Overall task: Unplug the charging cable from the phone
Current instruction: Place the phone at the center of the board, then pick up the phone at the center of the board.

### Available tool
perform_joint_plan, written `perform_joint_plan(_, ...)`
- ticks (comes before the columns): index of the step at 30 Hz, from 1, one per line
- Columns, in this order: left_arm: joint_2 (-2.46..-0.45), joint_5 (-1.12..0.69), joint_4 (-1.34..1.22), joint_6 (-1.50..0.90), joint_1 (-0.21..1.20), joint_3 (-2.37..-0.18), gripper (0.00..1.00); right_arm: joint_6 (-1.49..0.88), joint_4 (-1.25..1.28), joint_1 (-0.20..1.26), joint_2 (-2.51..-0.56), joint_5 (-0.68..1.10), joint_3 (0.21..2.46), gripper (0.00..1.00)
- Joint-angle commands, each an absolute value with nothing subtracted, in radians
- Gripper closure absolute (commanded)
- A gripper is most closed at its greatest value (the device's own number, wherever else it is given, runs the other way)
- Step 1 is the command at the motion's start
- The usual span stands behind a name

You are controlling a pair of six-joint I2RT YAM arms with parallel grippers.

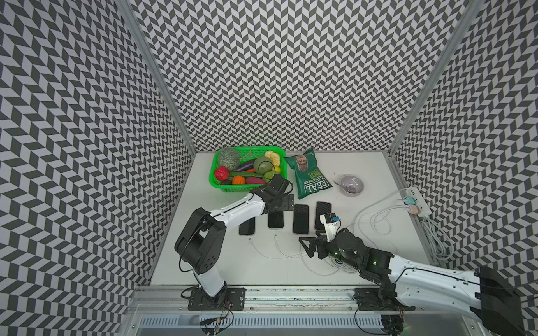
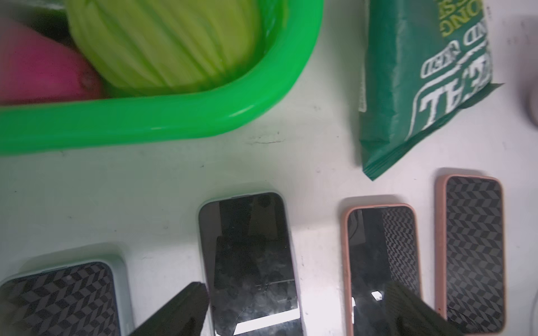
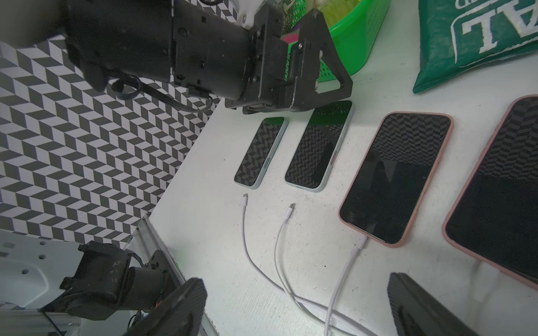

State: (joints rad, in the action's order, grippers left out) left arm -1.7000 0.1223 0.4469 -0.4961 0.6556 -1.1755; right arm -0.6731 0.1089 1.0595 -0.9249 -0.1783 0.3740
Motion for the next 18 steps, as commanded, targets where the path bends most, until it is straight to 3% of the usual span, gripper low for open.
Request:
perform_joint_plan(1, -1.671, 0.097, 0.43, -0.505, 0.689, -1.181, 0.0, -0.663, 0.118, 1.048, -0.877, -0.212, 0.362, 0.0)
perform_joint_plan(18, -1.855, 0.149, 0.513, -0.515, 0.832, -1.342, 0.0, -0.69, 0.031, 1.025, -0.734, -0.276, 0.341, 0.0)
